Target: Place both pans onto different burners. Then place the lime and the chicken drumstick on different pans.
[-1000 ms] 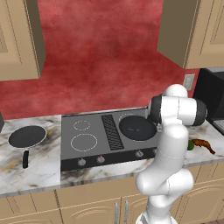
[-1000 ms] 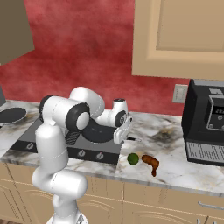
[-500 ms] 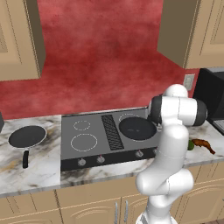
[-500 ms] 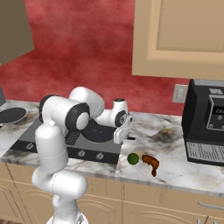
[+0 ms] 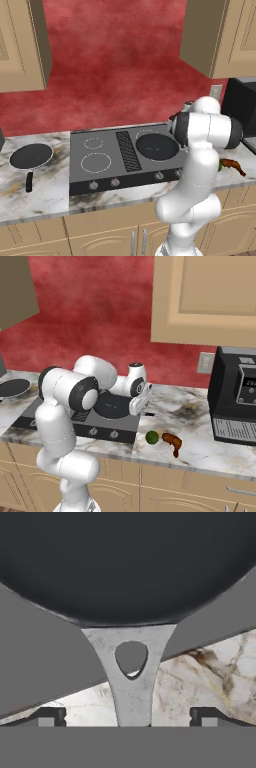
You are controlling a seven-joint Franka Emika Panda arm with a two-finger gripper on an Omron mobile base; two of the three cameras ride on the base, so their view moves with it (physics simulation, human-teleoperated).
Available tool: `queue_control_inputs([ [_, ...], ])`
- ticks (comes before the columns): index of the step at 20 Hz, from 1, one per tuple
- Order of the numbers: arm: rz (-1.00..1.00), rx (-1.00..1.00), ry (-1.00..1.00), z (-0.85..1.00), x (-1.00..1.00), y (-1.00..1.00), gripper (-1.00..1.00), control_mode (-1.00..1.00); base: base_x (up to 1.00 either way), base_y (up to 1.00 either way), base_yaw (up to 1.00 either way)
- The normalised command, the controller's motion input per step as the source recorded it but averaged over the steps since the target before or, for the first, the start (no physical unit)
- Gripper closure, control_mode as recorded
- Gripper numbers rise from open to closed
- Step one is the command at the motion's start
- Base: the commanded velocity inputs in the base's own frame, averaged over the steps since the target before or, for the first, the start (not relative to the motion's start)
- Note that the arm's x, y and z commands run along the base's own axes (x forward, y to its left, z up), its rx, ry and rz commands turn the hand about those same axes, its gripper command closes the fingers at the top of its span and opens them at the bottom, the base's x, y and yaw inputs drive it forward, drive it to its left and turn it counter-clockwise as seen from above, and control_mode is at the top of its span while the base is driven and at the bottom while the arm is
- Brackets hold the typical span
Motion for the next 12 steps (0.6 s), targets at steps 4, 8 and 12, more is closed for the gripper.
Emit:
queue_control_inputs([
  [4, -0.05, 0.00, -0.08, 0.45, -0.05, 0.04, -1.00, -1.00, 0.00, 0.00, 0.00],
  [8, -0.13, 0.00, -0.04, 0.35, -0.10, 0.44, -1.00, -1.00, 0.00, 0.00, 0.00],
  [12, -0.19, 0.00, -0.01, 0.32, -0.29, 0.47, -1.00, -1.00, 0.00, 0.00, 0.00],
])
